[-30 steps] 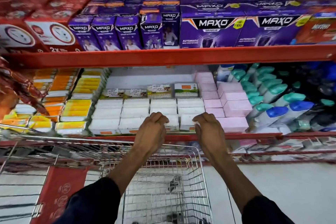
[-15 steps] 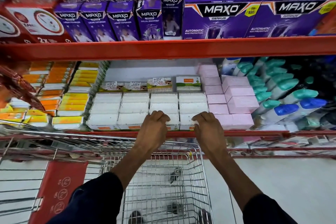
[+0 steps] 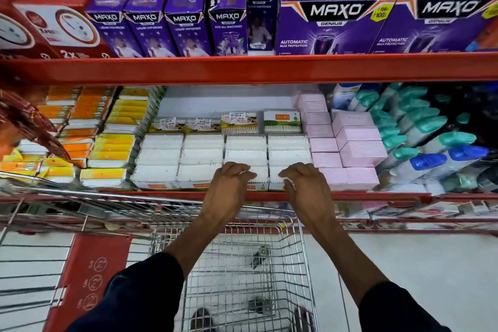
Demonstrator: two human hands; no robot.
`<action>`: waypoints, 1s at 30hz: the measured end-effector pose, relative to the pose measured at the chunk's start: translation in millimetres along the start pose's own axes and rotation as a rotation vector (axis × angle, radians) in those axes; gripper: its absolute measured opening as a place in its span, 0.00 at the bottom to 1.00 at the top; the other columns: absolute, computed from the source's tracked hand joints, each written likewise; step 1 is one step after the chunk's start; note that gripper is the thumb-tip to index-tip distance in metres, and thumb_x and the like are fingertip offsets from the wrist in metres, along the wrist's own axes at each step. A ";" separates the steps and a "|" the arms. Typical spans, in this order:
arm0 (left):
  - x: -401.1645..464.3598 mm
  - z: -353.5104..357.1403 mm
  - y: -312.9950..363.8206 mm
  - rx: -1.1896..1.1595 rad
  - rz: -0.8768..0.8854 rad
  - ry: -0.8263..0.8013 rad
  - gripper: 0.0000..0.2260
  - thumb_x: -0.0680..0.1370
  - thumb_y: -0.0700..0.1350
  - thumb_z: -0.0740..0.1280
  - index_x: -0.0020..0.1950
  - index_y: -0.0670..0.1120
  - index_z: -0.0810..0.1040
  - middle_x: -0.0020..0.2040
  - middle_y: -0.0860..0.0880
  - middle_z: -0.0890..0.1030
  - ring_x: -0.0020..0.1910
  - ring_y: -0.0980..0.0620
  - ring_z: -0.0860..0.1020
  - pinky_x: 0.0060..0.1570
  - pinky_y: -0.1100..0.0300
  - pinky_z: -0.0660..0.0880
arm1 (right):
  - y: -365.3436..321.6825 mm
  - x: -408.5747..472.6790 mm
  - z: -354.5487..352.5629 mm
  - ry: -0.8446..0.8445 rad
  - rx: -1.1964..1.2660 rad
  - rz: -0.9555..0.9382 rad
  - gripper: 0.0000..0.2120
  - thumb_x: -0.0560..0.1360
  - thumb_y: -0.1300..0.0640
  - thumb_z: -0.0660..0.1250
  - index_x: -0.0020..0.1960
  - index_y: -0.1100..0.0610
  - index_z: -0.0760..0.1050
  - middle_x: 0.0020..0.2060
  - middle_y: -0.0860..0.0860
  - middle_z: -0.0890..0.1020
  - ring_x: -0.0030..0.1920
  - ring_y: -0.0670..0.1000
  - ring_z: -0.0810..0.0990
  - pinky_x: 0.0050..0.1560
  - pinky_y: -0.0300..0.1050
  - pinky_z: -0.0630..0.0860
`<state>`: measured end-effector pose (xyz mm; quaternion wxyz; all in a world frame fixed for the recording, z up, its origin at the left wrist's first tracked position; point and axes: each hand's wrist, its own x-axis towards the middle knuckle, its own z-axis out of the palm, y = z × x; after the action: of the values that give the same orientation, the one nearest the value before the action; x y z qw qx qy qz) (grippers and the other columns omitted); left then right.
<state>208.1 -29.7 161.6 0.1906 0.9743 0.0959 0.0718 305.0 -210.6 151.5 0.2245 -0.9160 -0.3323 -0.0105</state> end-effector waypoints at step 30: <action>-33.1 -47.3 -88.9 -0.061 -0.166 0.081 0.11 0.76 0.34 0.69 0.55 0.45 0.83 0.57 0.46 0.82 0.59 0.46 0.77 0.60 0.53 0.76 | -76.7 22.8 25.3 -0.133 0.087 -0.136 0.13 0.76 0.65 0.65 0.56 0.53 0.81 0.54 0.50 0.82 0.55 0.54 0.76 0.56 0.51 0.76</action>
<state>153.4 60.9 167.3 0.2212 0.9531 0.1818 0.0981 272.4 -134.3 163.6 0.2401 -0.8794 -0.4082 0.0497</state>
